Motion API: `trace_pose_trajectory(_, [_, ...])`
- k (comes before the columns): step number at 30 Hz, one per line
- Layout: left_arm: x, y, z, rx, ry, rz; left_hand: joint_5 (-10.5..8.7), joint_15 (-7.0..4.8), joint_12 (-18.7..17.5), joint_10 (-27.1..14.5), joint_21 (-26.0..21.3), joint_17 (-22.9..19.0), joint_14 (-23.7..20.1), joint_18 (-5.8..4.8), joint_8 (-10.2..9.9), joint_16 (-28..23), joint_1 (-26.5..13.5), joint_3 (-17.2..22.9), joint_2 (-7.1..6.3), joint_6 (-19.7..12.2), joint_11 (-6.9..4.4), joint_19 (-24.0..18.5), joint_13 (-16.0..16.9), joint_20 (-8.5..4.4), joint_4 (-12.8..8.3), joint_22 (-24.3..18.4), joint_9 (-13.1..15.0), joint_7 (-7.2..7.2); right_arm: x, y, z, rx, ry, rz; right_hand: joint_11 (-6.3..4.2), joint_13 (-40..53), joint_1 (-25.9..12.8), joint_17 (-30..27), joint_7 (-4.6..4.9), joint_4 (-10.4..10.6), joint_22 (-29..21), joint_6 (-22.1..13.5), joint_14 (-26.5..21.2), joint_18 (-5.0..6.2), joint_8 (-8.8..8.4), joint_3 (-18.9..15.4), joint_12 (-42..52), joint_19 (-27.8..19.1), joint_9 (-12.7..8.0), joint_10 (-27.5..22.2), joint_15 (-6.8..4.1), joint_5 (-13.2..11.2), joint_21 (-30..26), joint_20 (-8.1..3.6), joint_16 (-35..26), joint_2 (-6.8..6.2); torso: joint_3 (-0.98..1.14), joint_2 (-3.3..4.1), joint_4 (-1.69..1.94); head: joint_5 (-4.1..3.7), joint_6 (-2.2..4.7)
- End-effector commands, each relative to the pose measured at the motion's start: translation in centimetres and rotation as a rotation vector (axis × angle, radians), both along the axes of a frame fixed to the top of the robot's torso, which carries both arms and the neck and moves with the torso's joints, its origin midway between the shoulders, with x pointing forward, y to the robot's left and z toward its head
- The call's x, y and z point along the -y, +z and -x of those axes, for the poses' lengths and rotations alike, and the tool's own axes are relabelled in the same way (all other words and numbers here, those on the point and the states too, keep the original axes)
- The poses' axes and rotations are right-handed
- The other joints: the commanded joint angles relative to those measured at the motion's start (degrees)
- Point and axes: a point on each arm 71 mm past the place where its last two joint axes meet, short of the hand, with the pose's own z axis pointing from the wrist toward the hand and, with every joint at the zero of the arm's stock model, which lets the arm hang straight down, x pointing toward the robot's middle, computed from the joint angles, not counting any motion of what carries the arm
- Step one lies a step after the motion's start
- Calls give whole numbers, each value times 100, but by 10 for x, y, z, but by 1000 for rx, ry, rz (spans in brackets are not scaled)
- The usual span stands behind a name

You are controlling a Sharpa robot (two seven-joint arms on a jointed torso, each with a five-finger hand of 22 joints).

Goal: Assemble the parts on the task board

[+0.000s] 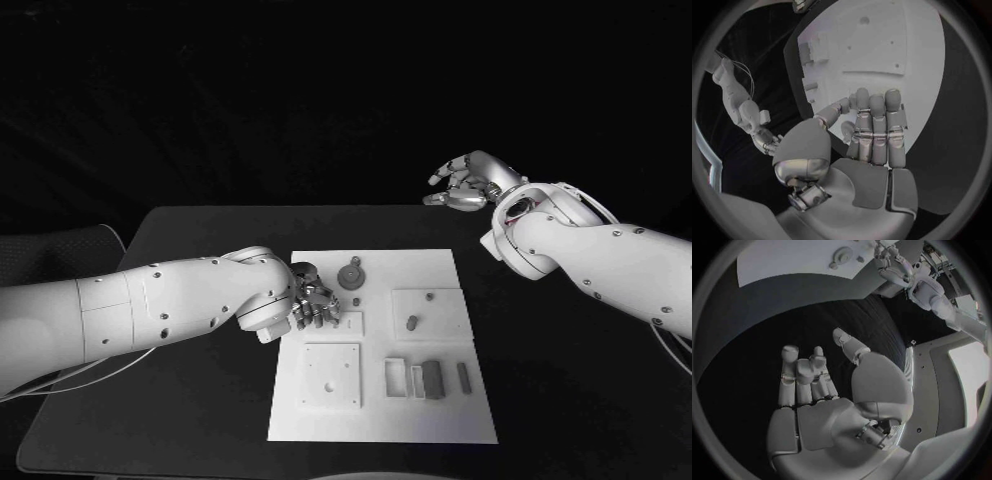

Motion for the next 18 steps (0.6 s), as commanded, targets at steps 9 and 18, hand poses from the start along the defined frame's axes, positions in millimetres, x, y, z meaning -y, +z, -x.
trace_pose_trajectory(9, [2,-2,1,-6,-20,-9,27,-56,54,-20,27,-24,-10,234,26,53,3,0,64,440,-41,28,15,-15,18,109,11,-418,-2,0,0,-11,14,6,-21,-13,29,-8,86,2,46,-48,-41,111,20,3,-26,-27,-9,-25,-15,11,-22,-8,-40,-1,4,7,-3,-15,-17])
trace_pose_trajectory(18, [1,-5,2,-12,-23,-16,50,-62,82,-27,35,-45,-14,232,35,85,1,5,71,442,-45,33,23,-22,14,116,18,-421,-3,0,1,-15,16,7,-20,-17,25,-8,87,4,46,-50,-43,111,20,0,-27,-29,-11,-27,-15,11,-23,-6,-41,1,8,3,-1,-29,-25])
